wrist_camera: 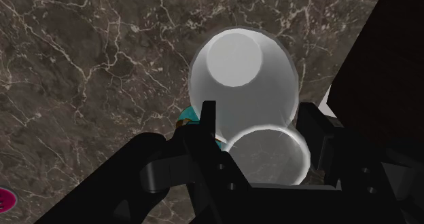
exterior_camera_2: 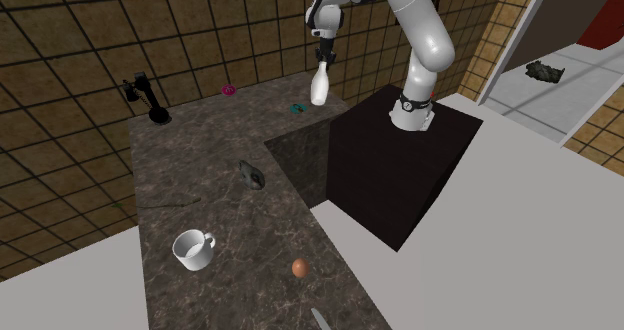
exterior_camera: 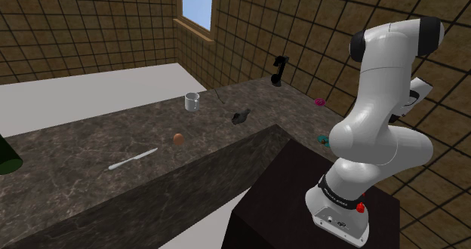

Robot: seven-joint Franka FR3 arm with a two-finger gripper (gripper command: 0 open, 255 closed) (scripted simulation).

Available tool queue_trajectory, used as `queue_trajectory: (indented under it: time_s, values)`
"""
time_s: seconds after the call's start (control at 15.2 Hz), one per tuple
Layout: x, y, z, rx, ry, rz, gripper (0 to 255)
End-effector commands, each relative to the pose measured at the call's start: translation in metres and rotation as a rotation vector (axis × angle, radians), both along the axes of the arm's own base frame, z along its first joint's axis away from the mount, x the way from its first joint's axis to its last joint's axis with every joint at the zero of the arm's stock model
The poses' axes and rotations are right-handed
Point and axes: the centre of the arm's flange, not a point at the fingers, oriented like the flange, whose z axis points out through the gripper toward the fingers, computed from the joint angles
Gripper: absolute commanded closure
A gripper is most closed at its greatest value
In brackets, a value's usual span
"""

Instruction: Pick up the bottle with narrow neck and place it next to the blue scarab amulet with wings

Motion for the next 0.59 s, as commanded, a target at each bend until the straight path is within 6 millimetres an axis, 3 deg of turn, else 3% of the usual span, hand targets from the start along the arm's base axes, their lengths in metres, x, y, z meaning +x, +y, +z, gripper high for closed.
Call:
queue_trajectory:
  time_s: [0.0,0.26,0.33,0.53]
  values:
    - [0.0002,-0.0003,-0.0009,-0.001,0.000,0.000,255]
    - [0.0002,-0.0003,-0.0009,-0.001,0.000,0.000,255]
    - [0.0002,-0.0003,-0.0009,-0.001,0.000,0.000,0]
    - [0.0002,-0.0003,-0.0008,-0.001,0.000,0.000,0]
